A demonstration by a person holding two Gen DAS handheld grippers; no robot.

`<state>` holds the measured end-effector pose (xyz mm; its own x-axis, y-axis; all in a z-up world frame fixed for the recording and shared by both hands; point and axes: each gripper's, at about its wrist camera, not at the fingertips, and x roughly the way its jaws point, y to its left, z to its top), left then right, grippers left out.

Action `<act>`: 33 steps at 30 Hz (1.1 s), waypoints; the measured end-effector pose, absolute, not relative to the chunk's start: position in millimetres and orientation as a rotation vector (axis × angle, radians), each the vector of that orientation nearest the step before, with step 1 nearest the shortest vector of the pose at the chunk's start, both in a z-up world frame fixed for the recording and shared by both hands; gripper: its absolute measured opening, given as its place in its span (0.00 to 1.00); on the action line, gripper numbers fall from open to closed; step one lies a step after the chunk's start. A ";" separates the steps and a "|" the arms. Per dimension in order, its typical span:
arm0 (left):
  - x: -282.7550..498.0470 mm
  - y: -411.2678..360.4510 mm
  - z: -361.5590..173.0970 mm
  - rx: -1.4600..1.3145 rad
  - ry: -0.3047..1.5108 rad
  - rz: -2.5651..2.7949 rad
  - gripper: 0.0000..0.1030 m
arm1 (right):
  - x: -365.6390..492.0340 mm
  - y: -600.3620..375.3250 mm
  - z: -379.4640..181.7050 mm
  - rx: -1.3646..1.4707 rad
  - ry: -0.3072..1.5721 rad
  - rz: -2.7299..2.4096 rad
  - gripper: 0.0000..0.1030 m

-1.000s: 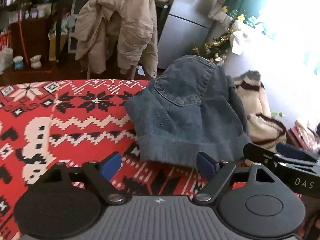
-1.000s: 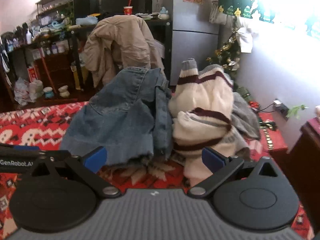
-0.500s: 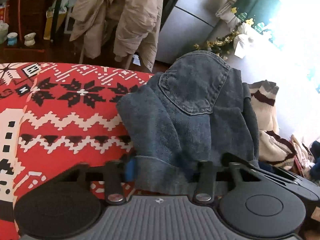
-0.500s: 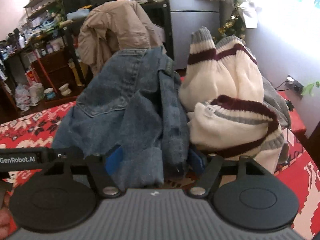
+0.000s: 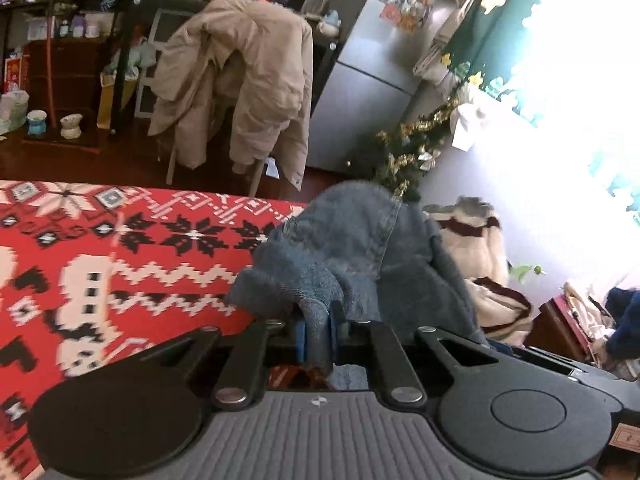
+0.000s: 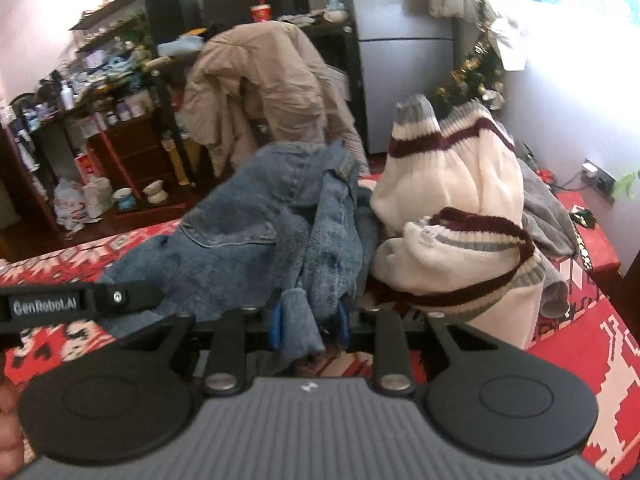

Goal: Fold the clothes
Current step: 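Lift the denim shorts with both grippers and pull them off the pile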

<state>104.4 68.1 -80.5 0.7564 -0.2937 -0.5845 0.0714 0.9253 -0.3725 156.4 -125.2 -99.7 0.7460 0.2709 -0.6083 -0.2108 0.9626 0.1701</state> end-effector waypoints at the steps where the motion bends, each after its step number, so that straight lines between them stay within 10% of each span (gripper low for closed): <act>1: 95.1 71.7 -75.3 -0.340 0.680 -0.200 0.10 | 146.6 -122.5 -95.1 0.093 0.680 0.282 0.27; 33: -112.4 96.9 -94.4 -0.251 0.791 -0.128 0.18 | -70.5 -105.3 -99.2 -0.015 0.827 0.483 0.32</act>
